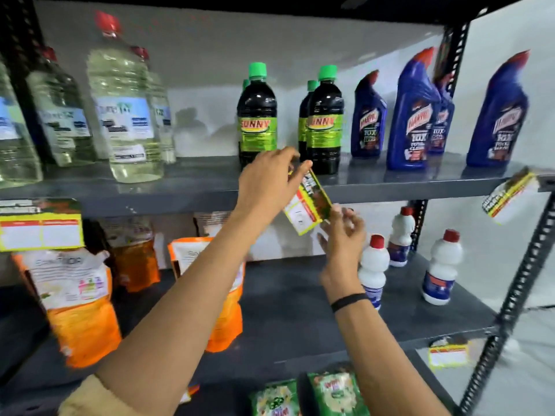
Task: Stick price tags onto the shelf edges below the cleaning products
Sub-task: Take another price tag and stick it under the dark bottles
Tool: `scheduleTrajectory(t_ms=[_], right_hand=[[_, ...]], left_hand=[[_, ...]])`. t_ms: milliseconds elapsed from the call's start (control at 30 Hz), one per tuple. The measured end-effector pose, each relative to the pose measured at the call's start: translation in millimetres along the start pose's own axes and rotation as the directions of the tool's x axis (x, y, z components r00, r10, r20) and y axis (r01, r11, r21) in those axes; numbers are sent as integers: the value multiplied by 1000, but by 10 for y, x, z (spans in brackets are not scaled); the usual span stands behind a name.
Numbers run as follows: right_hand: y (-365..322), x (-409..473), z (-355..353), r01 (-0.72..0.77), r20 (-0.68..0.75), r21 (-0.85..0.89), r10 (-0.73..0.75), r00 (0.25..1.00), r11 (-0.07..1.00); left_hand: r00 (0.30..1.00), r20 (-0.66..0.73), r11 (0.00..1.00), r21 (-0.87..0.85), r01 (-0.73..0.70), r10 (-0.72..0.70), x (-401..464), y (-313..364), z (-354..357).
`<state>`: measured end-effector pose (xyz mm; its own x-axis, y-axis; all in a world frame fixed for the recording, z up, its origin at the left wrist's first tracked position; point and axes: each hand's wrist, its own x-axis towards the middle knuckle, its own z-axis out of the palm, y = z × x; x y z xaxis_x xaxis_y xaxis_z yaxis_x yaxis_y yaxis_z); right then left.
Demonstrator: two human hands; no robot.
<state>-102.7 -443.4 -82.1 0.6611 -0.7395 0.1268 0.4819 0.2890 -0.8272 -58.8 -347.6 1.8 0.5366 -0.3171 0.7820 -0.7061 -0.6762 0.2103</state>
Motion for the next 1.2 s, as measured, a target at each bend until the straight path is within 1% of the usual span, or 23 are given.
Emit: scheduleTrajectory(t_ms=[67,167,300,433,500,533,600,667,733,767,833,900,1000,1100,1200], right_hand=[[-28,86,-54,-49,129,11,47,991,999],[-58,170,-87,-41,222,-17,44,974,999],[-129,249,-121,-127,266,-26,130,955,992],[-271,320,-148,-241,276,-2,232,933,971],[-360,344,-163,-239,296,-17,233,926,971],[-398,361,-176,-200,315,-39,202,927,979],[-454,388,-218,-47,369,-110,85,925,993],[-489,428,-287,198,428,-208,-93,899,958],[-500,496,-366,460,491,-318,-271,828,829],[-500,526,-399,548,529,-351,-321,785,759],[-489,570,-437,669,607,-386,-371,703,635],[-466,608,-447,745,664,-398,-392,636,535],[-429,656,-446,800,709,-397,-405,578,449],[-400,673,-445,826,734,-412,-397,551,385],[-393,662,-427,830,730,-438,-402,553,347]], left_hand=[[1000,2,996,84,27,-28,45,52,89],[999,-1,982,185,41,-42,52,107,124],[993,19,974,200,108,-114,86,224,119],[982,44,966,194,171,-183,149,327,114],[973,56,964,158,214,-225,157,342,101],[969,52,963,136,234,-243,141,341,92],[966,17,963,82,256,-259,56,317,62],[969,-40,970,-12,242,-243,-88,270,43],[966,-103,965,-139,223,-238,-279,219,44],[960,-128,956,-188,223,-249,-377,203,56],[949,-155,944,-231,235,-274,-529,175,115],[942,-160,940,-228,256,-295,-607,140,191],[937,-172,945,-179,272,-303,-646,63,270],[941,-173,953,-138,270,-292,-661,27,300],[938,-199,959,-80,273,-284,-644,25,308]])
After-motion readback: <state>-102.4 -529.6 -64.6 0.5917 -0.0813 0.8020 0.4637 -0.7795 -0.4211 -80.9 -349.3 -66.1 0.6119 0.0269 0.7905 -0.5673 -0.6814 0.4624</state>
